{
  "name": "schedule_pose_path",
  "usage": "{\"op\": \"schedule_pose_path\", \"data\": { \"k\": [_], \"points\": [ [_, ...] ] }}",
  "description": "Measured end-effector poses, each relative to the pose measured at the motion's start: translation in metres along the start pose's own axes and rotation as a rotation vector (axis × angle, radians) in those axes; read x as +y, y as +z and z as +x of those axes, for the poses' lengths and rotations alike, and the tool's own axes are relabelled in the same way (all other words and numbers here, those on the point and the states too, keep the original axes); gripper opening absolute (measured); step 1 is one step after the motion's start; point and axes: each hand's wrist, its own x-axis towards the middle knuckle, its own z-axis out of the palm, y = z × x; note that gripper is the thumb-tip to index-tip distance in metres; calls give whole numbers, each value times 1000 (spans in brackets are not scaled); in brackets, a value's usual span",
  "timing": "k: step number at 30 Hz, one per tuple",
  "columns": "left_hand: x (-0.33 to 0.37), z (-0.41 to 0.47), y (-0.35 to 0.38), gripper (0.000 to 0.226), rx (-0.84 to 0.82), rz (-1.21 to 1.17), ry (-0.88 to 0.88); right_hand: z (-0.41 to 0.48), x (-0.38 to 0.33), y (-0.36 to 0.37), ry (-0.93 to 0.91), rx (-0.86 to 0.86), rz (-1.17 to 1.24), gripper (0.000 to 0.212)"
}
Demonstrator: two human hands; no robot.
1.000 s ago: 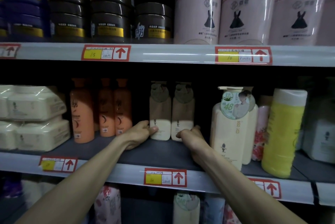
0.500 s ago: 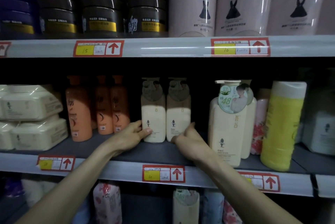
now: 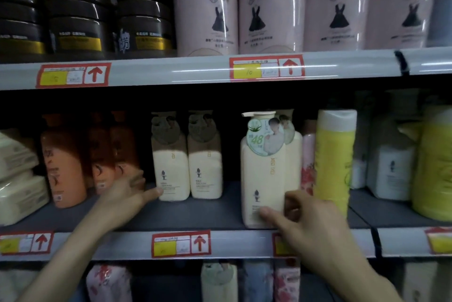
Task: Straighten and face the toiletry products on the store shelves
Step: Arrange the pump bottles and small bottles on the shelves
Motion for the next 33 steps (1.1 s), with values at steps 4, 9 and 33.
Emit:
{"op": "schedule_pose_path", "data": {
  "k": [4, 9, 33],
  "points": [
    [5, -14, 15, 83, 29, 187, 11, 9, -22, 16, -22, -48, -90, 65],
    [37, -48, 33, 46, 153, 111, 249, 14, -47, 27, -73, -59, -107, 61],
    [55, -5, 129, 16, 137, 28, 310, 54, -45, 39, -133, 11, -335, 33]
  ]
}}
